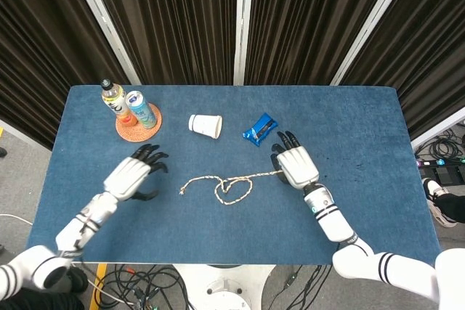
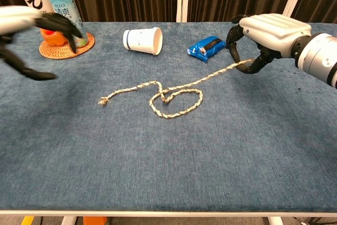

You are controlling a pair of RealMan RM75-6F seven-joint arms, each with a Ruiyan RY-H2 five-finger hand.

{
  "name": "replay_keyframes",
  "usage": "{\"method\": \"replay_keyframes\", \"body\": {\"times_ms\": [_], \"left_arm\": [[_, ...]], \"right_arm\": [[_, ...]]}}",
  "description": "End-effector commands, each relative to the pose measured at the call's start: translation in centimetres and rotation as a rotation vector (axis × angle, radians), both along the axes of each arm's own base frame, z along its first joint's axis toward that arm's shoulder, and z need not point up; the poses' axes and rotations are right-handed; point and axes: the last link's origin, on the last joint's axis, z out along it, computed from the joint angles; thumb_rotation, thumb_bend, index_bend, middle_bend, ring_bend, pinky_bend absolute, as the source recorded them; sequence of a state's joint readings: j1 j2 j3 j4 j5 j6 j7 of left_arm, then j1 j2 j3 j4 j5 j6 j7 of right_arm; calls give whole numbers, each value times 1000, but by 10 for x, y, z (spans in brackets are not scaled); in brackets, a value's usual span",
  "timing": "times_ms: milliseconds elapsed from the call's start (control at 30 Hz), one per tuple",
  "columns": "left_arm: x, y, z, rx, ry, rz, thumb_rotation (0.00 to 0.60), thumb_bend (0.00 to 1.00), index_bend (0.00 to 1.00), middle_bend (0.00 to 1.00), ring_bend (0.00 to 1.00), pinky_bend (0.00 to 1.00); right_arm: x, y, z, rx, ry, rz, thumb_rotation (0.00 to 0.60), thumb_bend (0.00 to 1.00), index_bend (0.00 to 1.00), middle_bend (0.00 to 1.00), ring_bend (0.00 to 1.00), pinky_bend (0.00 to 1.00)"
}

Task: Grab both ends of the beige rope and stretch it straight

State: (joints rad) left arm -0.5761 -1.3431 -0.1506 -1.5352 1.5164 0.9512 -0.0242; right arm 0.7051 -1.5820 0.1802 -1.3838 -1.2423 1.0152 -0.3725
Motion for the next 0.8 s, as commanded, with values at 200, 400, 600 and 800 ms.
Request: {"method": "replay_keyframes", "body": {"times_ms": [200, 400, 600, 800], "left_arm": [[41, 28, -52, -31, 23, 60, 600, 271, 407, 160, 32, 37], [47, 31, -71, -33, 61, 118, 598, 301, 427, 164, 32, 37], [50, 24, -88, -41, 105, 144, 588, 311, 432, 166, 32, 37], [48, 17, -103, -29, 140, 158, 587, 311, 432, 166, 32, 37]], "right_arm": [[-3, 0, 5, -8, 7, -6, 600, 345, 633, 296, 28, 32], [-6, 1, 7, -7, 8, -13, 600, 350, 634, 295, 28, 22], [-9, 2, 7, -5, 7, -20, 600, 350, 634, 295, 28, 16], [-12, 1, 8, -4, 5, -27, 600, 350, 634, 294, 28, 12]]}}
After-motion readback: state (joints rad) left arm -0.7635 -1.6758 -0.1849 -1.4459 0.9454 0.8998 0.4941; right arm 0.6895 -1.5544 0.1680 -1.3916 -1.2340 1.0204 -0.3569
